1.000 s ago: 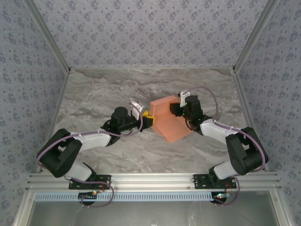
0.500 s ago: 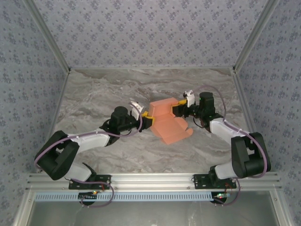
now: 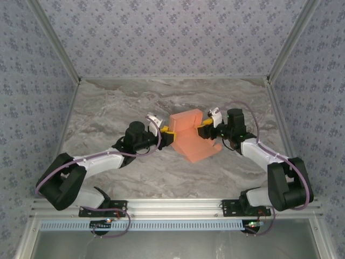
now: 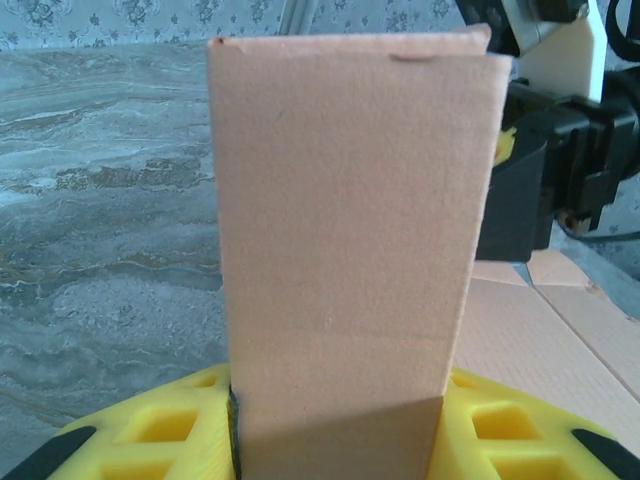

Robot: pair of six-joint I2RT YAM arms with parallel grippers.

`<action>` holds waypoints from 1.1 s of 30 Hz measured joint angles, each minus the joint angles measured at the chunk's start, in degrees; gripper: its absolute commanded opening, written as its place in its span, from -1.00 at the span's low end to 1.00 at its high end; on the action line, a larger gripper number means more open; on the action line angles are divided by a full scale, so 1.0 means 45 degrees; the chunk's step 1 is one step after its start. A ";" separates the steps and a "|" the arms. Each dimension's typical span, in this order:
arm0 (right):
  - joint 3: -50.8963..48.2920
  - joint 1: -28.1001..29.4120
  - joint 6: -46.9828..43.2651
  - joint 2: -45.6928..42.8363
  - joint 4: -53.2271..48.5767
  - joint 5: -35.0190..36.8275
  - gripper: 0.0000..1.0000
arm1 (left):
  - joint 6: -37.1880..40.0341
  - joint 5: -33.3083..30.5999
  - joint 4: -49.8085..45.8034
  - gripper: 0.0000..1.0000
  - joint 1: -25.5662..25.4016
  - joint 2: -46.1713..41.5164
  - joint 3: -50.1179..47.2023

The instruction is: Fold the paper box

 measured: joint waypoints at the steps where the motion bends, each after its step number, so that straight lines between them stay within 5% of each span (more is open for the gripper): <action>1: -0.0010 0.0102 0.0049 0.0024 0.0136 0.0102 0.05 | -0.0102 -0.0005 0.0058 -0.31 0.0000 0.0000 0.0000; 21: 0.0267 0.1515 0.1583 0.1302 0.1350 0.3837 -0.56 | -0.0792 -0.0665 0.0238 -0.31 -0.0219 -0.0461 -0.0160; 27: 0.0359 0.2001 0.1855 0.1501 0.1540 0.4823 -0.32 | -0.0840 -0.0957 0.0233 -0.31 -0.0267 -0.0447 -0.0160; 33: 0.0155 0.0889 0.1647 0.1127 0.1802 0.2832 0.05 | -0.0442 -0.0797 -0.0355 -0.31 -0.0311 -0.0607 -0.0160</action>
